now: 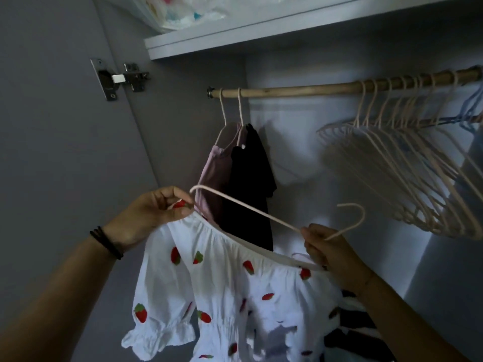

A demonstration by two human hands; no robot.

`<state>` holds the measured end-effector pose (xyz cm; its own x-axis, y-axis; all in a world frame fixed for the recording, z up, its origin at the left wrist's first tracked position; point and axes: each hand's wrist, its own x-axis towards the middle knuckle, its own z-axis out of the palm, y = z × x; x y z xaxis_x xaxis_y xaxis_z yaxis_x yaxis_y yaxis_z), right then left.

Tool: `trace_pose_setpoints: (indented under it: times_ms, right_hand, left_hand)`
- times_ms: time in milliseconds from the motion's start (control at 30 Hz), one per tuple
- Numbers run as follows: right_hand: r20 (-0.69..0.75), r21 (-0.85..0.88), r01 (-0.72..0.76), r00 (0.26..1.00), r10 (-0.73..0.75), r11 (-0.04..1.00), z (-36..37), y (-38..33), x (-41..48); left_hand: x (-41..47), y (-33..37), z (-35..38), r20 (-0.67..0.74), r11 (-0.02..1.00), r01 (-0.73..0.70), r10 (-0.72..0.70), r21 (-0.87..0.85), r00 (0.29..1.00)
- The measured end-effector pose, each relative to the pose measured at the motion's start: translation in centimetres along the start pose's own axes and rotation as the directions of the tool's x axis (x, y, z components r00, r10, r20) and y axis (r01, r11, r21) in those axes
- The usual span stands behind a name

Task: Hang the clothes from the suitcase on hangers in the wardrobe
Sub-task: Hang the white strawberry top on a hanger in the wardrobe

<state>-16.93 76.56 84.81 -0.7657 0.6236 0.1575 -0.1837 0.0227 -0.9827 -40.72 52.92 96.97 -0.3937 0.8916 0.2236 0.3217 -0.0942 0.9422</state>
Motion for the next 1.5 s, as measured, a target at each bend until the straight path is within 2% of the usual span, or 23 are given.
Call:
trace_pose_setpoints:
  times_ms: [100, 200, 367, 500, 800, 967, 1033, 1100, 1267, 1367, 1500]
  right_hand:
    - [0.010, -0.132, 0.017, 1.000, -0.016, 0.991, -1.2, -1.3, -0.2]
    - [0.056, -0.147, 0.054, 0.997, -0.047, 0.988, -2.1, -2.2, -0.7]
    - [0.089, 0.075, 0.047, 0.995, -0.054, 0.996, -2.4, -2.8, -1.2]
    - [0.103, -0.084, 0.081, 0.992, -0.072, 0.993, -2.1, -3.0, -1.8]
    - [0.088, -0.280, 0.084, 0.994, -0.061, 0.956, -1.7, -3.4, -2.9]
    - [0.138, -0.385, 0.094, 0.989, -0.044, 0.918, -1.9, -2.8, -2.8]
    - [0.175, -0.390, 0.071, 0.984, -0.002, 0.918, -1.7, -2.6, -3.1]
    - [0.207, -0.465, 0.094, 0.978, 0.005, 0.880, -1.4, -2.5, -3.1]
    - [0.276, -0.702, 0.209, 0.961, -0.010, 0.681, -1.1, -3.8, -2.0]
    - [0.300, -0.762, 0.248, 0.954, -0.012, 0.598, -1.1, -5.6, -1.4]
    - [0.308, -0.752, 0.261, 0.951, -0.027, 0.605, -1.1, -8.7, -1.1]
  left_hand:
    - [-1.0, -1.0, -0.7, -0.034, 0.998, 0.047, -0.046, 0.044, 0.998]
    - [-1.5, -2.0, -1.0, -0.158, 0.988, 0.077, -0.055, 0.137, 0.986]
    - [-1.7, -2.9, -1.0, -0.288, 0.990, 0.073, -0.036, 0.117, 0.957]
    - [-2.1, -2.9, -1.0, -0.311, 0.998, 0.045, -0.030, 0.041, 0.950]
    - [-2.8, -2.7, -0.2, -0.304, 1.000, 0.008, -0.009, -0.005, 0.953]
    - [-2.6, -2.3, -0.5, -0.390, 0.998, -0.054, 0.045, -0.012, 0.920]
    - [-2.7, -2.8, -0.3, -0.377, 0.999, -0.037, 0.039, 0.012, 0.925]
    - [-3.1, -3.8, 0.3, -0.362, 0.999, 0.005, 0.013, 0.049, 0.932]
    - [-4.6, -7.5, 2.4, -0.346, 0.998, 0.062, -0.054, 0.011, 0.937]
    - [-5.7, -9.9, 3.7, -0.358, 0.994, 0.105, -0.108, -0.029, 0.927]
    - [-7.5, -13.2, 5.7, -0.202, 0.985, 0.135, -0.155, -0.110, 0.967]
